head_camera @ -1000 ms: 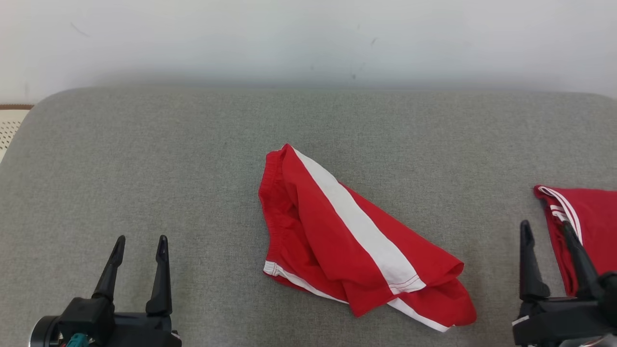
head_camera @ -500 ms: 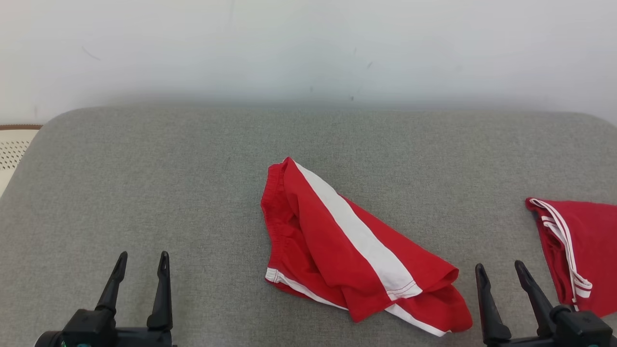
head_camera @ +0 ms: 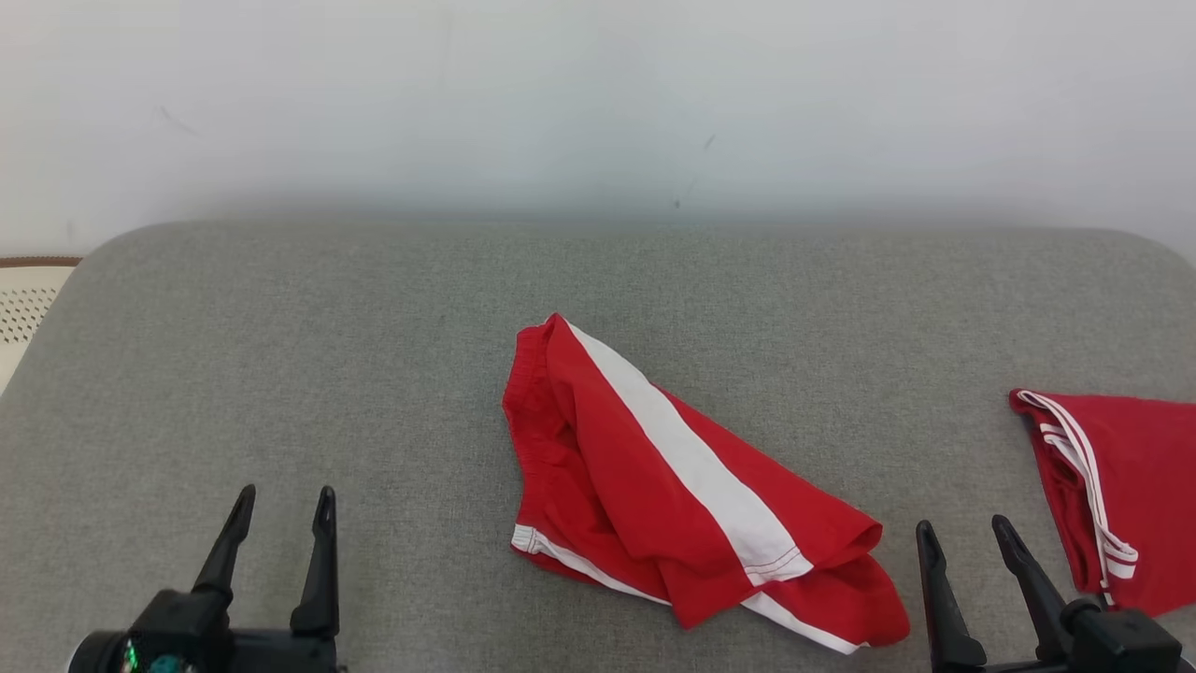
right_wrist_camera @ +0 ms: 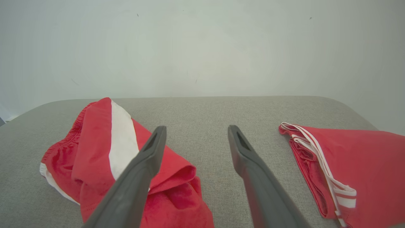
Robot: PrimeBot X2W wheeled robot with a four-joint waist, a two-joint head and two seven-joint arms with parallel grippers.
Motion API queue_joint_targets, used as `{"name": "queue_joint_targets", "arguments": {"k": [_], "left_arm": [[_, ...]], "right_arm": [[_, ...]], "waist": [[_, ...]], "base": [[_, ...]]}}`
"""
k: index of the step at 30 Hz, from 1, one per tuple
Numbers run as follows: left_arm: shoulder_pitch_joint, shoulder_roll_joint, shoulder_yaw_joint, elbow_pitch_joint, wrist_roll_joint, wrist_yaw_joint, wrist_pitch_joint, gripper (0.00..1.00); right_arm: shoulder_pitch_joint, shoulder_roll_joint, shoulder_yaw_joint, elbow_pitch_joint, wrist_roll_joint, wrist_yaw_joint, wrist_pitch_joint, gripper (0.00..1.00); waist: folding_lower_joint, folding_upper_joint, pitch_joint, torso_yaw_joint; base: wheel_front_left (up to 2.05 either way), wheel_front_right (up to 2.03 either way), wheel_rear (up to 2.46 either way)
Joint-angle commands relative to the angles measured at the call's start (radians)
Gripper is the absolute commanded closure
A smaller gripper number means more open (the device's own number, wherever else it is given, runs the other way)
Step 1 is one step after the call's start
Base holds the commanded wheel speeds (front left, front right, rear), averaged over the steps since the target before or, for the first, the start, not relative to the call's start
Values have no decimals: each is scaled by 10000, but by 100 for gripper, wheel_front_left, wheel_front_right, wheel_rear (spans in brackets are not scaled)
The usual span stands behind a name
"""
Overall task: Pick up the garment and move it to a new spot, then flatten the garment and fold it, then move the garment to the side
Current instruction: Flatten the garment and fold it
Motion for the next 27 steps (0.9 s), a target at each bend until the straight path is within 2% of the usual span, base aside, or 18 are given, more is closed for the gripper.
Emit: {"name": "queue_joint_targets", "arguments": {"k": [1,4,9,14,16,19,22,27], "left_arm": [[-276,82,-59,27,47,-93,17,0],[-779,-6,-278,153,6,-285,285,0],[-2106,-274,-715,830,-433,-975,1083,0],[-3586,-476,-1078,2146,-873,-1732,2239,0],[-4443,-656,-1065,3014,-1349,-2203,2802,0],[-5350,-683,-1007,3877,-1714,-2572,3303,0],[-6239,-650,-961,4721,-1980,-2874,3819,0],[-7324,-410,-955,5735,-2230,-3116,4398,0]], "right_arm": [[-18,-6,29,-38,41,-9,25,0],[-116,-5,72,-62,62,-9,52,0],[-365,-78,260,30,124,-9,29,0],[-687,-128,551,199,197,-9,-117,0],[-896,-108,662,366,237,-9,-254,0],[-1134,-69,808,512,282,-9,-411,0],[-1368,-36,918,727,319,-9,-606,0],[-1643,51,1045,1028,402,-9,-859,0]], "waist": [[1,0,62,-26],[1,0,185,-106],[1,0,496,-493],[1,0,925,-1142],[1,0,1233,-1577],[1,0,1613,-1979],[1,0,1945,-2322],[1,0,2256,-2626]], "base": [[0,0,0],[0,0,0],[0,0,0],[0,0,0],[0,0,0],[0,0,0],[0,0,0],[0,0,0]]}}
